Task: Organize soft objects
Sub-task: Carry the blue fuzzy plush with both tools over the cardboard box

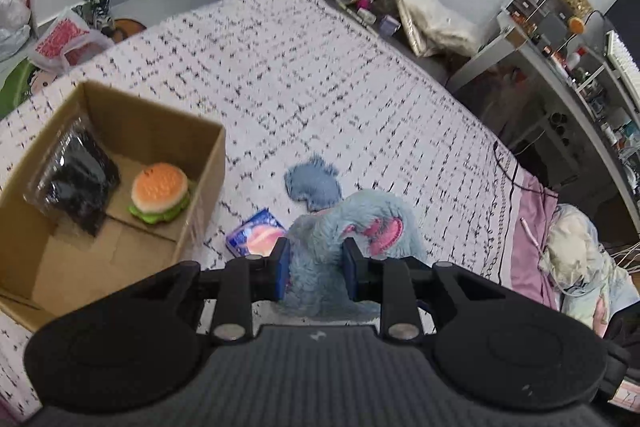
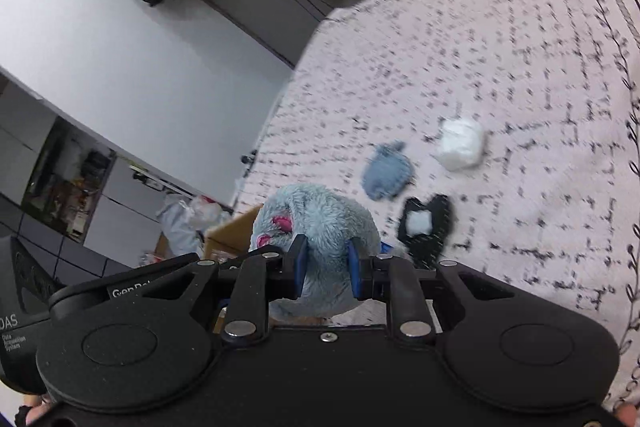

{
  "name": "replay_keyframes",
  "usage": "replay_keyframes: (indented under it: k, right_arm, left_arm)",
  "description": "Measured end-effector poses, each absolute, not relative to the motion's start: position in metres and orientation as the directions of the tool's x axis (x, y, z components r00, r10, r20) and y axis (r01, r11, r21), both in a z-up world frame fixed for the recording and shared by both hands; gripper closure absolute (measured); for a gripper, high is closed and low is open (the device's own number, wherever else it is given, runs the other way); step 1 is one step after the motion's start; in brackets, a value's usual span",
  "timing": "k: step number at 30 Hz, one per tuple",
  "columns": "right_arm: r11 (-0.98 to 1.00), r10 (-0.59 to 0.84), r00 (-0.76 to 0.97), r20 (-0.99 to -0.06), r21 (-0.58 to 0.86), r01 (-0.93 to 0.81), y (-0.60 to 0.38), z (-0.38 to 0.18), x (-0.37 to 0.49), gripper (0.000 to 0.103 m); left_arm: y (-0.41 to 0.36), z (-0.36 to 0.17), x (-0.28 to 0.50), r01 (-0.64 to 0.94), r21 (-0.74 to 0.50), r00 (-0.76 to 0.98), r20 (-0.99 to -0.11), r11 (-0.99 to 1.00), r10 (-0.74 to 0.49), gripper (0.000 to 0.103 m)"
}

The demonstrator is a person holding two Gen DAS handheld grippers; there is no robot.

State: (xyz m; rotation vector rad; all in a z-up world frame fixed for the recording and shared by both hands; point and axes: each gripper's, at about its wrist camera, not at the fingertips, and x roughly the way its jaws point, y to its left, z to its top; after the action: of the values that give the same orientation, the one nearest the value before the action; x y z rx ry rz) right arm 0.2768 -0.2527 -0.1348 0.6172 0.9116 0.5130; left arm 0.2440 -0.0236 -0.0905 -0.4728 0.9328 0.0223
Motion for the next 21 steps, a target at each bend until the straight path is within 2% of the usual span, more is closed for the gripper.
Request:
replay_keyframes:
  k: [11,21]
  right_arm:
    - [0.691,0.678,0.570,-0.464,0.667,-0.278,-0.226,-0.105,0.276,0.082]
    - [0.677,0.696,0.586,-0.415,0.651,-0.342,-0.202,-0.097,0.269,0.082]
  left_arm:
    - [0.002,-0.058,0.232,-0.196,-0.393,0.673,-0.720,0.899,-0.168,0.077]
    - [0.029,-0.049,0.222,-0.196,-0.418,0.705,-0.689,0.887,-0.169,0.077]
